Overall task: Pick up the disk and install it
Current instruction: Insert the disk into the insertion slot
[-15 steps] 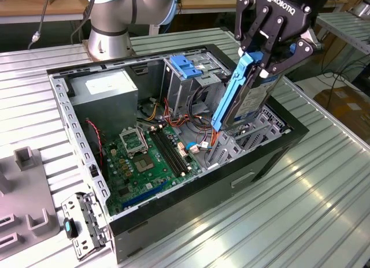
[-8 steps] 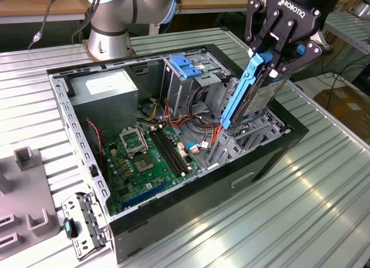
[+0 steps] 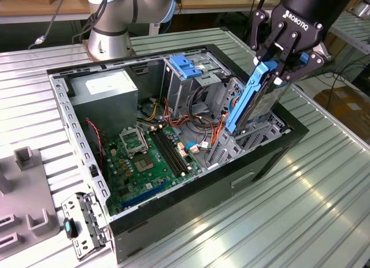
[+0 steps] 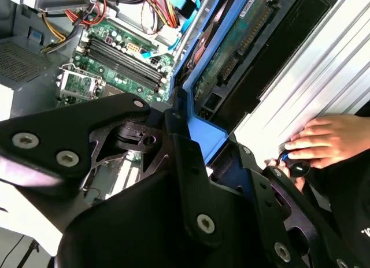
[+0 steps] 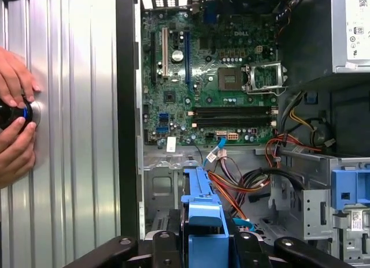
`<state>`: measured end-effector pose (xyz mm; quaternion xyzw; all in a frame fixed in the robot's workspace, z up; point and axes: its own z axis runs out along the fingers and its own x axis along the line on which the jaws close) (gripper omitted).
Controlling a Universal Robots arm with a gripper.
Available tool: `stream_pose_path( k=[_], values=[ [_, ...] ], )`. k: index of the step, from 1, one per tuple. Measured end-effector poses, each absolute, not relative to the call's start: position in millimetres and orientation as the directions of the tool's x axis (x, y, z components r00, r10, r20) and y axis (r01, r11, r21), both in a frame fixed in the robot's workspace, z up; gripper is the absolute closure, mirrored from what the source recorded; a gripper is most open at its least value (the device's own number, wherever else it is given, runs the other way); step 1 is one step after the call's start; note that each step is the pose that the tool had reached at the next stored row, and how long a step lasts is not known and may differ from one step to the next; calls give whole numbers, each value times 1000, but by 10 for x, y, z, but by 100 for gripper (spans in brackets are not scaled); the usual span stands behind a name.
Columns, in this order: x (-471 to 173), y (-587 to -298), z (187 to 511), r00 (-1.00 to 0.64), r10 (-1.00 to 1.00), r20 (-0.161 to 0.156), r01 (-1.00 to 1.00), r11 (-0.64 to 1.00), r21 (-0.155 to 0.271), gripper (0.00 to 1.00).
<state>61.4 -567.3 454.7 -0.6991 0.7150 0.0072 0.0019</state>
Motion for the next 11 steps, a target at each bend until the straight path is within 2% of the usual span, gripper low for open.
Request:
stream_pose_path(
  k=[11],
  values=[
    [637,-5680,4489,-23,-1000,-13,-1000,22,8,63]
  ],
)
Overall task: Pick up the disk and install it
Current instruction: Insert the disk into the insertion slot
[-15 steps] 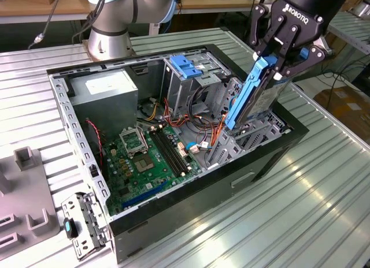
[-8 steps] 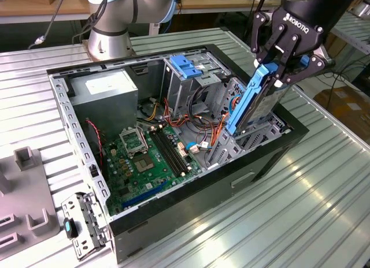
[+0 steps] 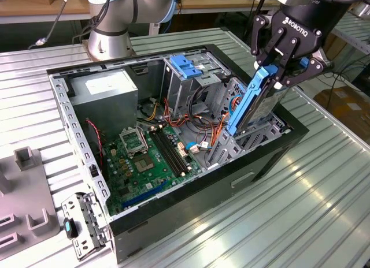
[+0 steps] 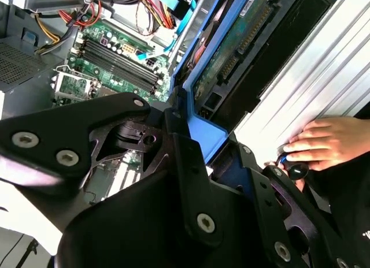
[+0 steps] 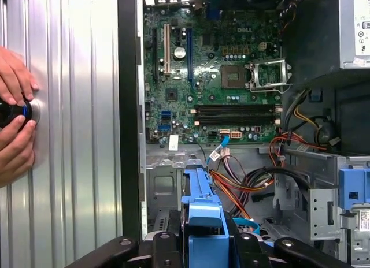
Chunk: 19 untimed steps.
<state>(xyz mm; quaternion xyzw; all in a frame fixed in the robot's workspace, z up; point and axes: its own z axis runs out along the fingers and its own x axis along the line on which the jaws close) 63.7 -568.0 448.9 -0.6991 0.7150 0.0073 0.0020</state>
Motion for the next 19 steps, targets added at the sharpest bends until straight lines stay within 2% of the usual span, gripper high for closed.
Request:
stream_pose_path(
  k=[8,19],
  values=[
    [638,-5664,4478,-20,-1000,-13,-1000,19,8,63],
    [638,-5664,4285,-19,-1000,-13,-1000,19,8,63]
  ],
)
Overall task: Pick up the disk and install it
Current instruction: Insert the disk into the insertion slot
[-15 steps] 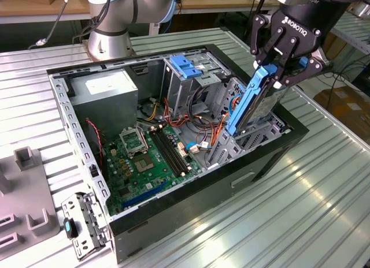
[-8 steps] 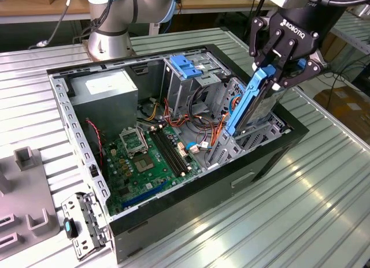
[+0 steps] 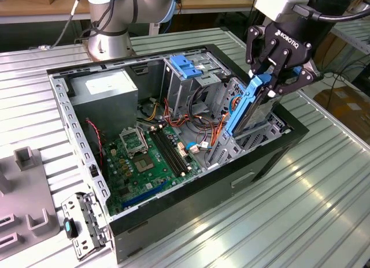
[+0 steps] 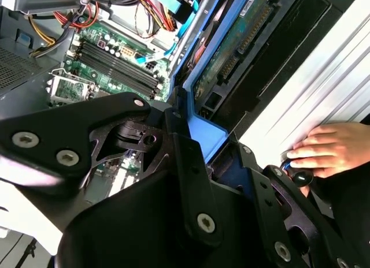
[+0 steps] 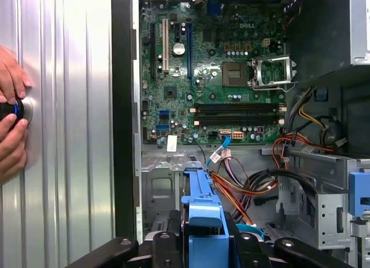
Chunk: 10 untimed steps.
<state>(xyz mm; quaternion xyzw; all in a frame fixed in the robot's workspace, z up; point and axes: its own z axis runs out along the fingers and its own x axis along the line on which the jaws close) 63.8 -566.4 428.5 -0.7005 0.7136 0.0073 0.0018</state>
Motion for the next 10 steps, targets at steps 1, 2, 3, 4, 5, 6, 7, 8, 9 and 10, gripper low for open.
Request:
stream_pose_path(
  k=[1,2,3,4,5,6,7,8,9,10],
  values=[
    [638,-5664,4274,-19,-1000,-13,-1000,19,8,63],
    [638,-5664,4259,-19,-1000,-13,-1000,18,8,63],
    [638,-5665,4248,-19,-1000,-13,-1000,19,8,63],
    [638,-5664,4232,-19,-1000,-13,-1000,18,8,63],
    [638,-5664,4221,-19,-1000,-13,-1000,18,8,63],
    [638,-5664,4206,-19,-1000,-13,-1000,18,8,63],
    [638,-5664,4195,-19,-1000,-13,-1000,19,8,63],
    [638,-5664,4181,-19,-1000,-13,-1000,18,8,63],
    [638,-5664,4170,-19,-1000,-13,-1000,19,8,63],
    [638,-5664,4148,-19,-1000,-13,-1000,19,8,63]
  ],
)
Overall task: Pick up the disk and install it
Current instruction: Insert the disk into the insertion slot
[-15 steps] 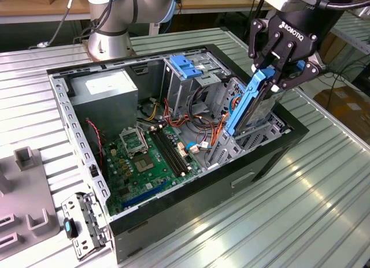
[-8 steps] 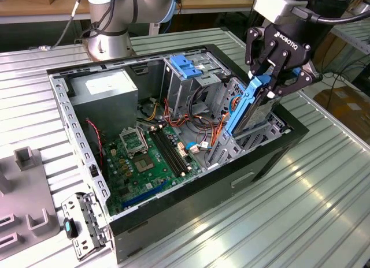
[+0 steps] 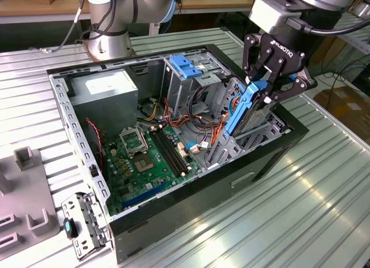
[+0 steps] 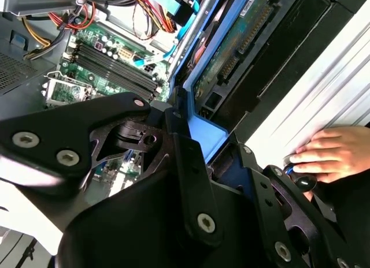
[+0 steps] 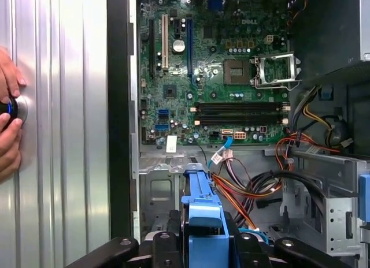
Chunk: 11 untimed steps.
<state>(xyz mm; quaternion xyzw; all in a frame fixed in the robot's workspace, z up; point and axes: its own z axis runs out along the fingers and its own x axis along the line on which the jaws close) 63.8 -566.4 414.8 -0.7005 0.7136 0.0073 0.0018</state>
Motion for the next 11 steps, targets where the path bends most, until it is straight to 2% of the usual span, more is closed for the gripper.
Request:
stream_pose_path(
  k=[11],
  values=[
    [638,-5664,3977,-19,-1000,-13,-1000,18,8,63]
  ],
)
